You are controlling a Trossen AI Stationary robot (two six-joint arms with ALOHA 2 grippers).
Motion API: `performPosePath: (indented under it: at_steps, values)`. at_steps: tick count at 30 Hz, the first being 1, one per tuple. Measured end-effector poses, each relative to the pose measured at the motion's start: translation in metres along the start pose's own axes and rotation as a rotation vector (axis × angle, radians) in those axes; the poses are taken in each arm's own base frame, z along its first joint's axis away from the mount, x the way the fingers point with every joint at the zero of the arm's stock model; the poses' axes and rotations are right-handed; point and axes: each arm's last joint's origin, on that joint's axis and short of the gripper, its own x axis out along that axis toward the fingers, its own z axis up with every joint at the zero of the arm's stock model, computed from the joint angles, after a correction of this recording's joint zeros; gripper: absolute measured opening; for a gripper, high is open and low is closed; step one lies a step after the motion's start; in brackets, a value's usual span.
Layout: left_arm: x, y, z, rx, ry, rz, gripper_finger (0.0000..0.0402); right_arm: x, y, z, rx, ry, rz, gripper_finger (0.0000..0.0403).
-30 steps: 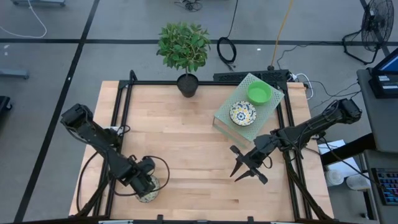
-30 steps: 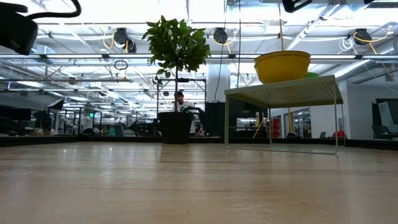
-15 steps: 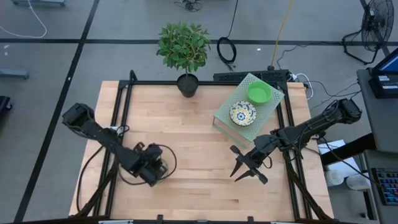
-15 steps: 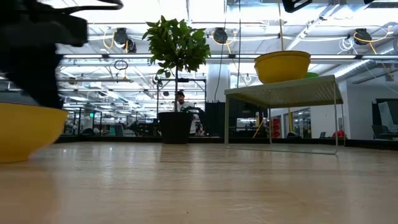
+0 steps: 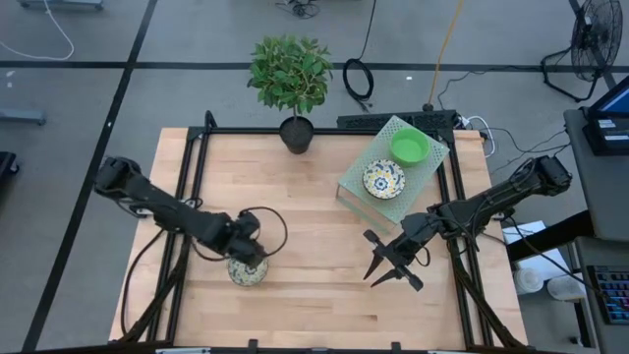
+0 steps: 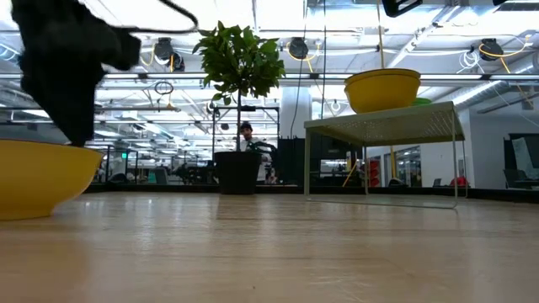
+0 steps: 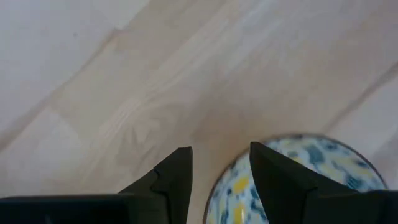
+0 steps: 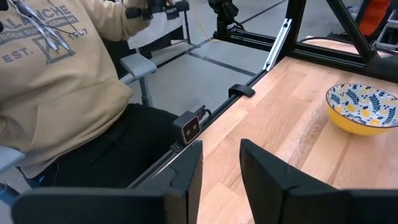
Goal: Pick & Place Mini bowls
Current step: Stack the white patterned bowl on the white patterned bowls on the shelf
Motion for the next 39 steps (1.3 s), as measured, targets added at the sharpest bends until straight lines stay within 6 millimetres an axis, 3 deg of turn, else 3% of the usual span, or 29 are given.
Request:
performPosePath:
  at_steps: [6,12,22,28,39]
  values:
    - [-0.031,0.012,-0.018,-0.043,0.007,-0.089,0.0161,0.000,0.000,-0.007,0.013,0.016,0.000,0.0095]
    - [-0.039,0.007,-0.048,-0.057,0.110,-0.134,0.0161,0.001,0.000,-0.009,0.022,0.019,0.000,0.0094]
    - [-0.004,0.015,-0.082,-0.210,0.154,-0.107,0.0161,0.001,0.000,-0.005,0.009,-0.017,0.000,0.0094]
    - [0.013,0.016,-0.086,-0.223,0.167,-0.166,0.0161,0.001,0.000,-0.005,0.006,-0.024,-0.001,0.0096]
    - [0.015,0.018,-0.082,-0.289,0.130,-0.152,0.0161,0.001,0.000,-0.005,0.006,-0.024,-0.001,0.0095]
